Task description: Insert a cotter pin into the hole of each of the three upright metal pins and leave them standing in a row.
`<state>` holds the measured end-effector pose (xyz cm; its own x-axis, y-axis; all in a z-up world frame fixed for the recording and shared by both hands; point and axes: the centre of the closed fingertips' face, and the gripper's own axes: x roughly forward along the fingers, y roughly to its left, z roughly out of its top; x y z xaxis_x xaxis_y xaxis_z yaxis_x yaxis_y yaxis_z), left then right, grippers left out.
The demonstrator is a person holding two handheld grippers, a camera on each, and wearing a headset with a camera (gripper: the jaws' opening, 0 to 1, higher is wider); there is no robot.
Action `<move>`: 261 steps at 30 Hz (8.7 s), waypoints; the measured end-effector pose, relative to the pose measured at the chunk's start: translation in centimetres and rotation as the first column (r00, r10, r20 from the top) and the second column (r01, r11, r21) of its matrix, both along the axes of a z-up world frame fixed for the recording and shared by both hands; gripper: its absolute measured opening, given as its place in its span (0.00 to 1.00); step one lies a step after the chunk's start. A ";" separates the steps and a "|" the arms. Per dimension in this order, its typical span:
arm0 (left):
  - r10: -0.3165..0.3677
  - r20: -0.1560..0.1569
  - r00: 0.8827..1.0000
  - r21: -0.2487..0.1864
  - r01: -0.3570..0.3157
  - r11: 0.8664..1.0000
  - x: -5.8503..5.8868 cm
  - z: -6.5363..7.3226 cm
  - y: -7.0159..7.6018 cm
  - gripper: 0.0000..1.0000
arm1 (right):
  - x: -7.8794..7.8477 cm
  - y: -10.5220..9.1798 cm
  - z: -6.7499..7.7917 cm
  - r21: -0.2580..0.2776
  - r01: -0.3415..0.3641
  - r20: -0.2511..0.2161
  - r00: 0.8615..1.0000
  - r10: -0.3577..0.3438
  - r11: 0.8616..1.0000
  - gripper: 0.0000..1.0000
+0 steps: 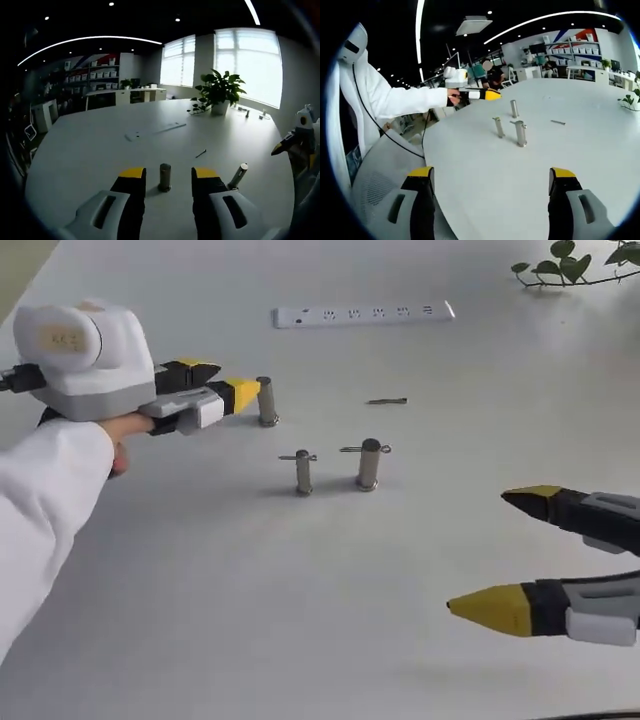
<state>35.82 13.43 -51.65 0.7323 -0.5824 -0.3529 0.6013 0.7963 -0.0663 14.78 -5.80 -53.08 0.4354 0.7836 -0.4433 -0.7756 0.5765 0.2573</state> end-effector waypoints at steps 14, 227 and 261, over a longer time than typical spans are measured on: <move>-0.001 -0.063 0.998 0.070 0.005 0.998 2.8 -5.0 -0.4 0.35 | 0.0 -0.8 -1.2 -0.021 -0.007 -0.014 1.000 0.006 1.000 0.92; -0.301 -0.252 0.920 -0.093 0.286 0.954 -26.1 -2.3 -3.2 0.99 | 14.9 -0.4 2.8 -0.418 -0.130 0.042 0.986 0.162 0.899 0.60; -0.206 -0.298 0.932 -0.102 0.184 0.978 -25.0 -3.1 -1.1 0.99 | 25.8 1.3 -7.0 -0.706 -0.409 -0.174 0.892 0.418 0.579 0.01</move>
<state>10.79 12.33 -54.71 0.4650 -0.7345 -0.4942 0.6860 0.6518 -0.3233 40.54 -4.46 -60.13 0.1536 0.3249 -0.9332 -0.9772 0.1897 -0.0948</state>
